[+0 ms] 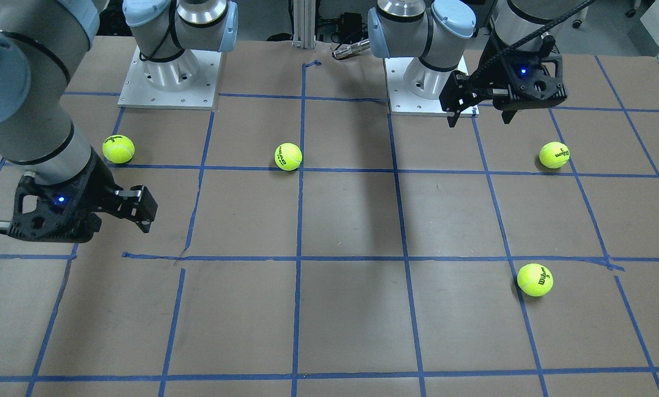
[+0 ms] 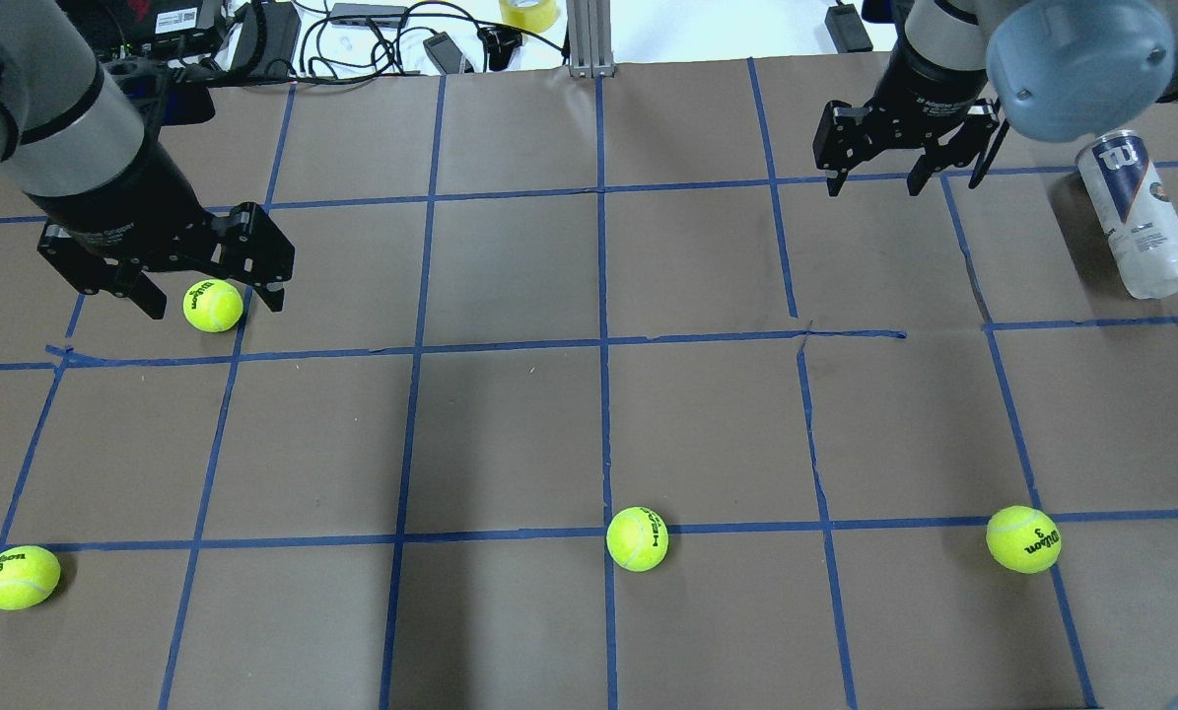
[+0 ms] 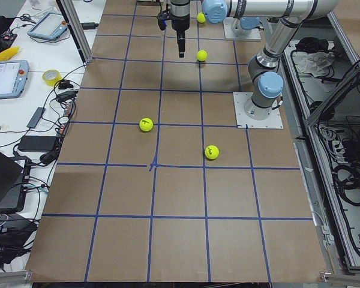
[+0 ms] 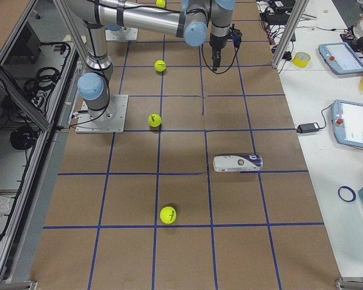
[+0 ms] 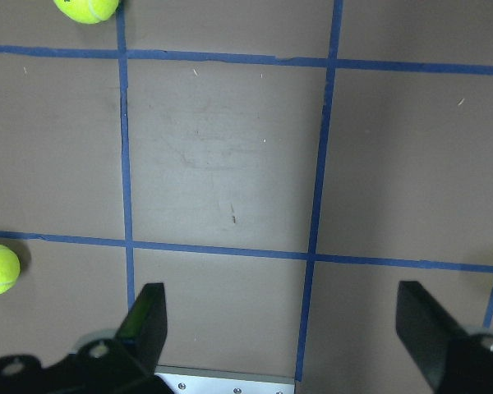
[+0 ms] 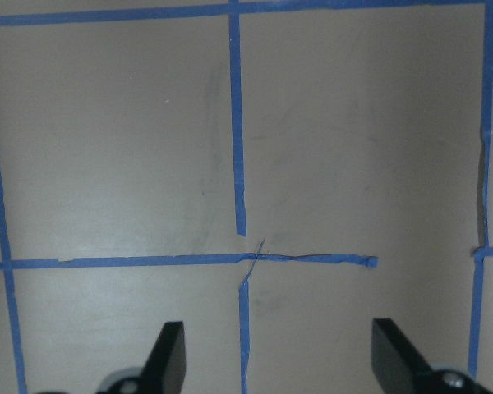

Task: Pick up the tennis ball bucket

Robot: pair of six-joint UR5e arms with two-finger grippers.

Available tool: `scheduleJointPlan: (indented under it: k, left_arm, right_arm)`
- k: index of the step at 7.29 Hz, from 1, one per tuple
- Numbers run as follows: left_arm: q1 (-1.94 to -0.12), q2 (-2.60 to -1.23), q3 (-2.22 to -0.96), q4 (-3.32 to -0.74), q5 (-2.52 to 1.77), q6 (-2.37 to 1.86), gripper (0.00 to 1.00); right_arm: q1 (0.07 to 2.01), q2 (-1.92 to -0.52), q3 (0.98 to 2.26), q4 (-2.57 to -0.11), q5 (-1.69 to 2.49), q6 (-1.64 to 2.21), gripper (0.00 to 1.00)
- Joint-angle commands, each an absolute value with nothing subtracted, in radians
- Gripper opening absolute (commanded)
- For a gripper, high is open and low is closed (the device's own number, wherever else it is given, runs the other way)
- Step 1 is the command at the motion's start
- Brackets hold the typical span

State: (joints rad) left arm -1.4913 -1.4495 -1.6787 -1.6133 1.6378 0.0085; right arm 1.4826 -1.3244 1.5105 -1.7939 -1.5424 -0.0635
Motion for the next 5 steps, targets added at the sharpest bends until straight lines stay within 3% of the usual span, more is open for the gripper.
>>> scheduleJointPlan:
  k: [1,3,5]
  left_arm:
    - [-1.49,-1.459,-1.68,-1.605,1.635,0.009,1.0]
    - [-1.491,-1.45,-1.692,-1.606,1.637,0.009,1.0]
    - [-1.491,-1.448,-1.689,-1.603,1.635,0.008,1.0]
  right_arm:
    - [1.354,-1.208,1.381,-1.835,-1.548,-0.13,1.0]
    - [1.274,-1.05,1.188,-1.835,-1.645,-0.27,1.0]
    - [1.145,-0.898,1.091,-1.854,-1.583,-0.276,1.0]
